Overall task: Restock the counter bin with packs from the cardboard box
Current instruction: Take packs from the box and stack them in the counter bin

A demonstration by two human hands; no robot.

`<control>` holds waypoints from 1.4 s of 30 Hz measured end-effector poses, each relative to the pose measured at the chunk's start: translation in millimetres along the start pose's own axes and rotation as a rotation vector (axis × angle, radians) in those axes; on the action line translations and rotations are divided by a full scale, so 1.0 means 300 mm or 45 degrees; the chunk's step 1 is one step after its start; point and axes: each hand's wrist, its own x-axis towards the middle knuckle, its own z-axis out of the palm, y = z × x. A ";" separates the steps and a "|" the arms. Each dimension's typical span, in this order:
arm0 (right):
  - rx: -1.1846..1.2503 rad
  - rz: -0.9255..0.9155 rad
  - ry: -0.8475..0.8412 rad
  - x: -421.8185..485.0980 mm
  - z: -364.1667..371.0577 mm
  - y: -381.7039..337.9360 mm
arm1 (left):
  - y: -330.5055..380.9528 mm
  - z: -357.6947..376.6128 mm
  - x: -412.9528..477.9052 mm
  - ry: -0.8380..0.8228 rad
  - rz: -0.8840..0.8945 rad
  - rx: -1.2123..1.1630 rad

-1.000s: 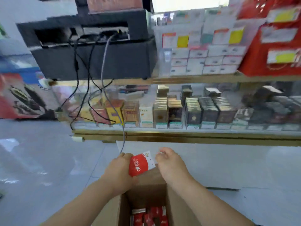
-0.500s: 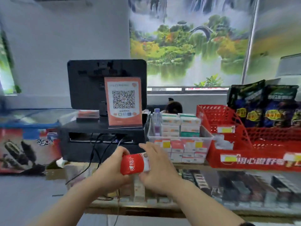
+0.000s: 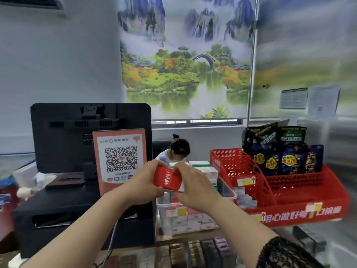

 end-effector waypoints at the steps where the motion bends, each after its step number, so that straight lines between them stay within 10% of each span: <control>1: -0.027 0.002 0.005 0.014 -0.002 0.014 | -0.002 0.005 0.024 -0.012 0.013 -0.019; 11: -0.242 0.493 0.037 0.098 0.002 0.325 | -0.023 0.095 0.165 0.436 0.170 -0.110; 22: -0.335 1.033 -0.455 0.131 0.174 0.608 | -0.084 0.146 0.220 0.501 0.114 -0.061; 42: -0.963 0.918 -0.687 0.177 0.299 0.649 | -0.118 0.230 0.282 0.359 0.010 -0.083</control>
